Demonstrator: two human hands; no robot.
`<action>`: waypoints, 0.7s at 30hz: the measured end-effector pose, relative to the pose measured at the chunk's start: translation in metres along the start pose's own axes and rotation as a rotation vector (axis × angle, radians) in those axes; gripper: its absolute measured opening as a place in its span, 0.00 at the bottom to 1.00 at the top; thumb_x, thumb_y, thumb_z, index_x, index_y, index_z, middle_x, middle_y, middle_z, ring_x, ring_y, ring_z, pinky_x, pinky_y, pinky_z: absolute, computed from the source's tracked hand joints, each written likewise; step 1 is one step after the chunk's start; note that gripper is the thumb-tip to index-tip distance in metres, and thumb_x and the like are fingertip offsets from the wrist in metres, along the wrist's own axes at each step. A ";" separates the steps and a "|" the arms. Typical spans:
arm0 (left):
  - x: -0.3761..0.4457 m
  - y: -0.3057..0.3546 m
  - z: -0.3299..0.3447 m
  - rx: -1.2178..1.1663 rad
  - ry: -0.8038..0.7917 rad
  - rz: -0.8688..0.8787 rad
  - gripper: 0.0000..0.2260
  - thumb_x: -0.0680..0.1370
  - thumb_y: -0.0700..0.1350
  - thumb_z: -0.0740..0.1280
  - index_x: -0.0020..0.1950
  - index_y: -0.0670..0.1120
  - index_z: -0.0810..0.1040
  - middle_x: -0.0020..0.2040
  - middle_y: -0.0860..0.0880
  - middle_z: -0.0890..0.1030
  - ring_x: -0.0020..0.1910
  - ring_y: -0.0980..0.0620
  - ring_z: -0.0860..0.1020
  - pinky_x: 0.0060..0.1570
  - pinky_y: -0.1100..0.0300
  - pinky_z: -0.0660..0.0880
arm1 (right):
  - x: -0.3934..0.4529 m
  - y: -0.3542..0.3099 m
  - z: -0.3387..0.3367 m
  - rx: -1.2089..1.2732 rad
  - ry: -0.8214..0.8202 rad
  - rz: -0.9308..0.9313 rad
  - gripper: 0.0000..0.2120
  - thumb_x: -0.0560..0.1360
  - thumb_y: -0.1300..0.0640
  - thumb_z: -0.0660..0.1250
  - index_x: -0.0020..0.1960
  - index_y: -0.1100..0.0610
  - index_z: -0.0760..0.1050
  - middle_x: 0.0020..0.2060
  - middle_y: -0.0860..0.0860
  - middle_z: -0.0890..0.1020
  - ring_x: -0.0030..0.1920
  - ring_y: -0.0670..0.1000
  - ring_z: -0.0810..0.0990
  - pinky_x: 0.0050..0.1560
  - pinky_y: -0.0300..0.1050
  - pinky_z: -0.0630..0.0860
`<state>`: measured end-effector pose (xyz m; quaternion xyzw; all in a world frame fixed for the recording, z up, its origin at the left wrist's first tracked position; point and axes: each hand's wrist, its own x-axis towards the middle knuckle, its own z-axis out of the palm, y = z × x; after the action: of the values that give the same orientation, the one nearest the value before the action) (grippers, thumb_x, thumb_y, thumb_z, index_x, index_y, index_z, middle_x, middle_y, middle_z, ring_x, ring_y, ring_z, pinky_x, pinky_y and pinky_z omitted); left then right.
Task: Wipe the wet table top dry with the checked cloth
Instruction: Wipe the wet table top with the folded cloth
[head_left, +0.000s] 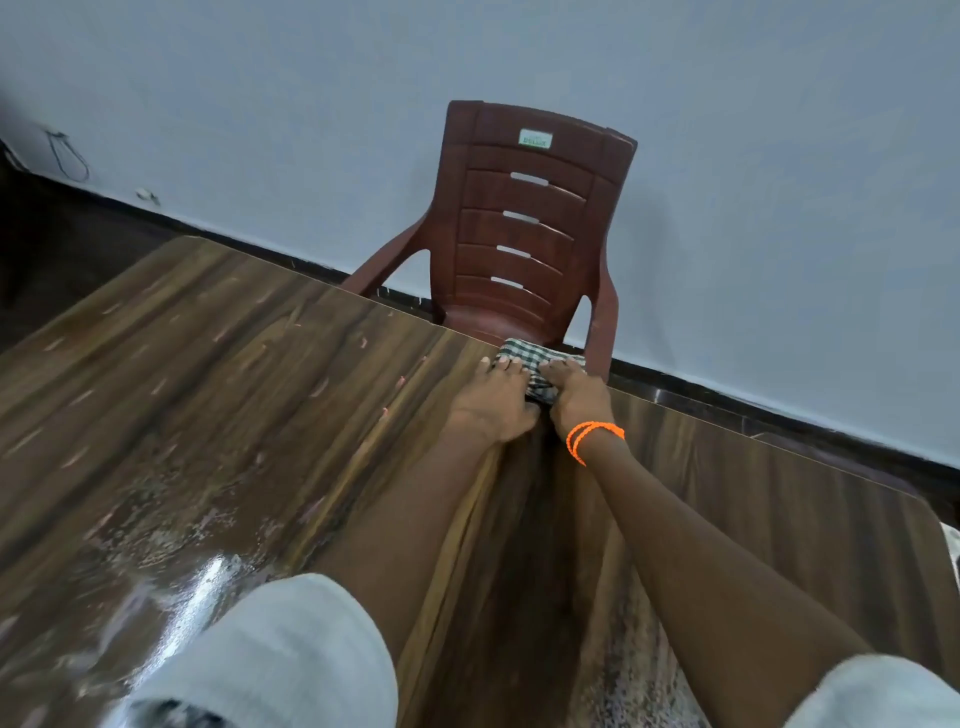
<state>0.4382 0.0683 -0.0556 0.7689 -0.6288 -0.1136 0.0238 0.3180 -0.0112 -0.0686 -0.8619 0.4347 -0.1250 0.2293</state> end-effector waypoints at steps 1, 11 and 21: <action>-0.002 -0.007 -0.002 -0.002 0.009 -0.006 0.28 0.78 0.53 0.59 0.75 0.41 0.65 0.76 0.41 0.65 0.76 0.44 0.59 0.76 0.48 0.50 | 0.003 -0.005 0.003 0.000 -0.014 -0.016 0.28 0.68 0.73 0.62 0.66 0.56 0.74 0.66 0.54 0.73 0.68 0.55 0.70 0.67 0.45 0.64; -0.075 -0.030 -0.002 -0.168 0.068 -0.080 0.26 0.79 0.49 0.61 0.76 0.41 0.66 0.77 0.42 0.64 0.77 0.44 0.58 0.75 0.50 0.46 | -0.046 -0.049 0.026 0.020 -0.008 -0.216 0.27 0.70 0.74 0.59 0.66 0.59 0.73 0.67 0.55 0.73 0.71 0.53 0.65 0.66 0.39 0.54; -0.115 0.023 0.026 -0.089 0.081 0.052 0.31 0.73 0.51 0.59 0.73 0.39 0.67 0.75 0.40 0.67 0.76 0.44 0.60 0.76 0.50 0.50 | -0.124 -0.004 0.030 -0.009 0.090 -0.045 0.33 0.66 0.75 0.60 0.67 0.54 0.73 0.68 0.50 0.73 0.72 0.47 0.62 0.69 0.40 0.62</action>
<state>0.3899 0.1785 -0.0604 0.7543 -0.6416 -0.1093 0.0863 0.2604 0.0995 -0.0946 -0.8660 0.4257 -0.1667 0.2026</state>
